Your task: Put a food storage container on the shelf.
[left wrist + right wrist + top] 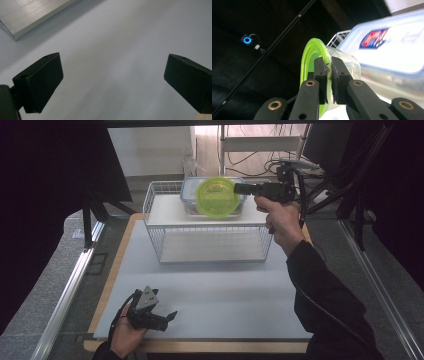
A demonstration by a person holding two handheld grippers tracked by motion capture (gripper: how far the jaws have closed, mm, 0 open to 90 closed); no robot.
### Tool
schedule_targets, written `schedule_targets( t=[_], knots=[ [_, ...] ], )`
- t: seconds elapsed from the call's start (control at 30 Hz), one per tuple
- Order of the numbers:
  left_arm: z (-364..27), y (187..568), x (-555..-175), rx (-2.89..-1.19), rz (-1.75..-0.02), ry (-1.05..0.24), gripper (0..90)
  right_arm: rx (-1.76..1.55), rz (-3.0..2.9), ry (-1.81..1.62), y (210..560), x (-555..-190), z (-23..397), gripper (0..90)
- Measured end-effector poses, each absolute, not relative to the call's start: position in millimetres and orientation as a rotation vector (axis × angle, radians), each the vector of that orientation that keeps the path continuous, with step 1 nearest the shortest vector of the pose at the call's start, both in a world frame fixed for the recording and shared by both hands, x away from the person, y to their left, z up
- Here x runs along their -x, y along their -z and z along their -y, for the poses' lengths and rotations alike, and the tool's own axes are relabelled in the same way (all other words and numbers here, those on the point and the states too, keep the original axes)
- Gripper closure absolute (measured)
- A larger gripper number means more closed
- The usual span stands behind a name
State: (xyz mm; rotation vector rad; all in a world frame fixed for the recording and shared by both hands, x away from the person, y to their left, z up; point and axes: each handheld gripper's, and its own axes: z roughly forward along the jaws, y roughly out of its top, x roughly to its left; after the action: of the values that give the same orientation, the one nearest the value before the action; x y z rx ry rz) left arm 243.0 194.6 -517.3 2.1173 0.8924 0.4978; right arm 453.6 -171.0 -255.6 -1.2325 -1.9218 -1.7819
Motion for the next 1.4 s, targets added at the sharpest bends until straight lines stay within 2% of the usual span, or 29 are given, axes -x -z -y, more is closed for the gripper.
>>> schedule_targets(
  t=[0.37,0.77,1.03,1.17,1.4],
  knots=[
    [-194.1,515.8,-241.7,-2.112,-0.870,-0.507,2.4,1.354,1.929,1.829,233.5,-490.8,158.3,84.2],
    [-192.6,516.6,-241.6,-2.113,-0.857,-0.492,2.4,1.467,1.863,1.819,245.7,-522.6,141.2,83.9],
    [-191.4,517.8,-242.0,-2.128,-0.853,-0.480,2.4,1.541,1.914,1.822,249.8,-527.5,137.2,79.9],
    [-190.5,518.5,-242.2,-2.138,-0.851,-0.476,2.4,1.570,1.983,1.804,249.8,-527.9,135.2,74.4],
    [-189.7,519.4,-242.6,-2.150,-0.848,-0.469,2.4,1.581,2.002,1.790,251.2,-531.1,136.3,74.0]
  ],
)
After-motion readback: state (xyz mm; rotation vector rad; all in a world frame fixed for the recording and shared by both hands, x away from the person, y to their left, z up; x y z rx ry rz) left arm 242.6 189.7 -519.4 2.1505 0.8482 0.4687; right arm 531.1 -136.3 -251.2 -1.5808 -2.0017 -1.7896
